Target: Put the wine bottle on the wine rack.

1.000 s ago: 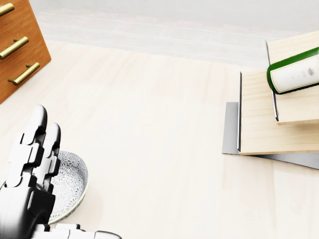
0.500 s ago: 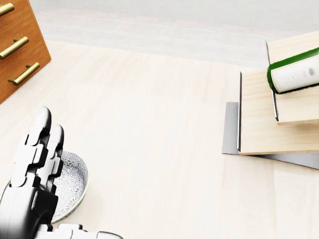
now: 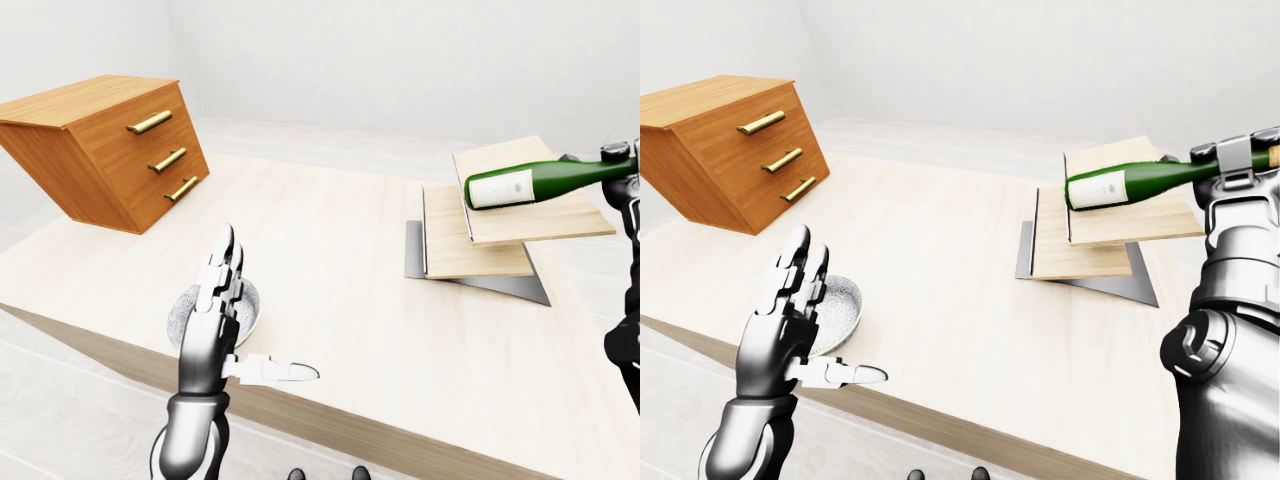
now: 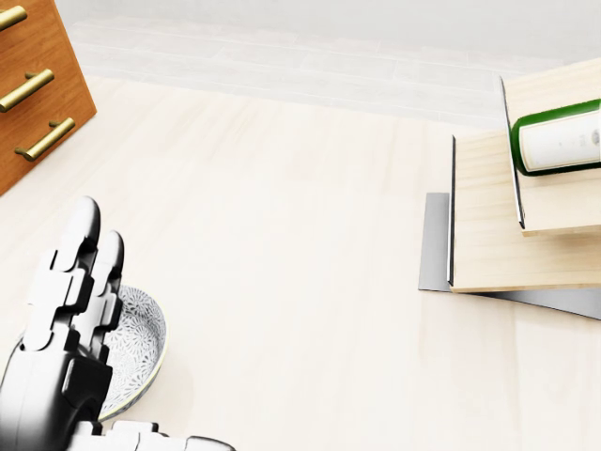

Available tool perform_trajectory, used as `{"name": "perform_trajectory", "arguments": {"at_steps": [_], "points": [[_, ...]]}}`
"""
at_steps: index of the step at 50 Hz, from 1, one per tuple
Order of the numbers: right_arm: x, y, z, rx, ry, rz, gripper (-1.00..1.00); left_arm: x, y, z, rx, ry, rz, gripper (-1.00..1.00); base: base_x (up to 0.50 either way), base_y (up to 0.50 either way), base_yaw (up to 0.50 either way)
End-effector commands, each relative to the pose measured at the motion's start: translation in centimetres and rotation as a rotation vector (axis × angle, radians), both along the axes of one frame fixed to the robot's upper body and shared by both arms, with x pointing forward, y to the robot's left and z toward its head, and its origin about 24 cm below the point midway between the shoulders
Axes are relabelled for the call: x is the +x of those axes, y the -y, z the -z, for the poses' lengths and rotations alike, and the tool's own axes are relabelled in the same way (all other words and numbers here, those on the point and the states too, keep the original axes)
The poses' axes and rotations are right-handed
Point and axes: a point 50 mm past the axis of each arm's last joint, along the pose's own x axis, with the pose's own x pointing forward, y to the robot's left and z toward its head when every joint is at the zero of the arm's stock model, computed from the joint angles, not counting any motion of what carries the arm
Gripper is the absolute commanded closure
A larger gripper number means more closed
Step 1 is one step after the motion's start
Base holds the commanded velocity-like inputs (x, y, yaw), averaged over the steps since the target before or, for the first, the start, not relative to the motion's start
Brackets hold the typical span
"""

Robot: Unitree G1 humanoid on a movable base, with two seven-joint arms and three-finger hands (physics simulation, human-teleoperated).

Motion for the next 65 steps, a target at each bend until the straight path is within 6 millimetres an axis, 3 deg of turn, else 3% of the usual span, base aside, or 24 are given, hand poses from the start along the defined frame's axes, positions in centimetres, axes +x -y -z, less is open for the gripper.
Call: {"name": "perform_trajectory", "arguments": {"at_steps": [1, 32, 40, 48, 49, 53, 56, 65], "points": [[-0.2, -0.1, 3.5, -0.060, -0.203, 0.005, 1.00, 0.0, 0.1, 0.0, 0.001, 0.002, 0.002, -1.00, 0.00, 0.00, 0.00], [-0.7, 0.4, 4.5, -0.079, -0.253, 0.018, 1.00, 0.3, 0.2, 0.5, 0.006, -0.021, 0.009, -1.00, 0.00, 0.00, 0.00], [-0.8, 0.4, 4.8, -0.084, -0.265, 0.016, 0.76, 0.3, 0.1, 0.5, 0.006, -0.023, 0.007, -1.00, 0.00, 0.00, 0.00], [-0.8, 0.4, 4.8, -0.082, -0.266, 0.018, 0.76, 0.3, 0.1, 0.6, 0.006, -0.027, 0.007, -1.00, 0.00, 0.00, 0.00], [-0.8, 0.4, 4.9, -0.080, -0.273, 0.021, 0.47, 0.4, 0.1, 0.7, 0.006, -0.028, 0.009, -1.00, 0.00, 0.00, 0.00], [-0.9, 0.5, 4.9, -0.080, -0.273, 0.023, 0.41, 0.3, 0.2, 0.5, 0.007, -0.022, 0.009, -1.00, 0.00, 0.00, 0.00], [-0.9, 0.4, 5.0, -0.080, -0.278, 0.024, 0.17, 0.3, 0.2, 0.4, 0.007, -0.015, 0.009, -1.00, 0.00, 0.00, 0.00], [-0.9, 0.4, 5.2, -0.083, -0.289, 0.024, -0.04, 0.3, 0.2, 0.4, 0.006, -0.018, 0.009, -1.00, 0.00, 0.00, 0.00]]}}
